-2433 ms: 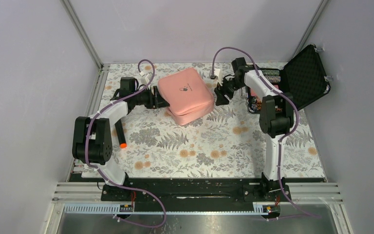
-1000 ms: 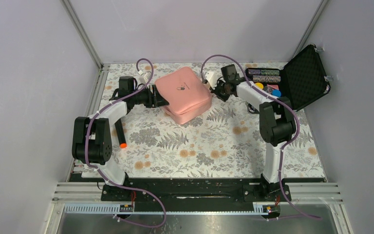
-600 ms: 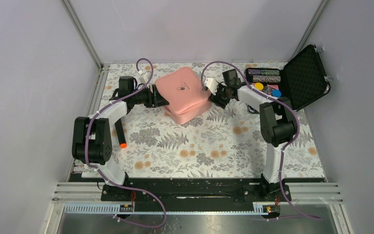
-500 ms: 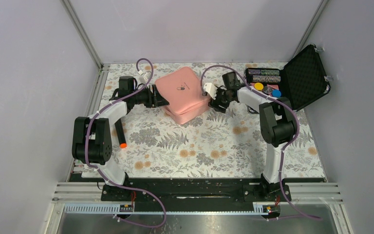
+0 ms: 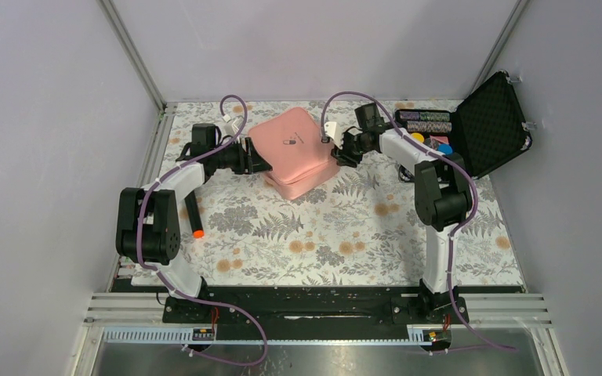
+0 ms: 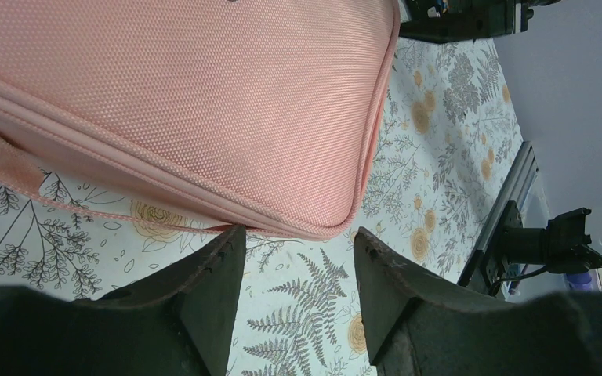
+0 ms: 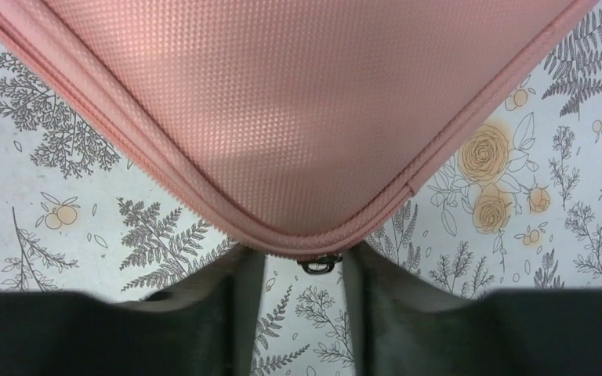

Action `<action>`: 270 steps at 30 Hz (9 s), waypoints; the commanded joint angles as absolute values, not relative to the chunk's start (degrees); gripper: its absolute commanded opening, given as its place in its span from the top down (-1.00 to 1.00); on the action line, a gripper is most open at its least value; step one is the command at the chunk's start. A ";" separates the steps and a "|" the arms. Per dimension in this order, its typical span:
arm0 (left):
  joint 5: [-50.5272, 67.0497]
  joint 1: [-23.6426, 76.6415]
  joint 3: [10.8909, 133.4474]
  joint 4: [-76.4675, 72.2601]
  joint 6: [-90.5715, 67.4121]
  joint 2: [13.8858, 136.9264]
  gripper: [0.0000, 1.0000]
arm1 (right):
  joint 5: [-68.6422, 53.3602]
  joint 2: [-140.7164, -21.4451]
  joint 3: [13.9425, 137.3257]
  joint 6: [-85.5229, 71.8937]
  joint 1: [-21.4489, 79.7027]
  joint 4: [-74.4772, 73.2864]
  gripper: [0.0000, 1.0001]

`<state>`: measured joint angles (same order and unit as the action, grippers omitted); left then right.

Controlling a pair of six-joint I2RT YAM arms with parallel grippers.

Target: Organize the medicine kit

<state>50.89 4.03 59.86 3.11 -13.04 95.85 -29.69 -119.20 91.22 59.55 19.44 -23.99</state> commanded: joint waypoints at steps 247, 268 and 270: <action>27.44 26.31 72.26 10.64 73.60 103.35 0.18 | -15.15 -136.55 131.52 24.96 20.95 -54.82 1.00; 18.07 22.85 88.33 20.23 76.53 117.69 0.48 | -15.42 -135.88 130.72 24.47 20.90 -53.93 1.00; 18.73 22.77 87.40 21.15 76.64 116.95 0.58 | -15.37 -135.79 130.71 24.53 20.85 -53.89 1.00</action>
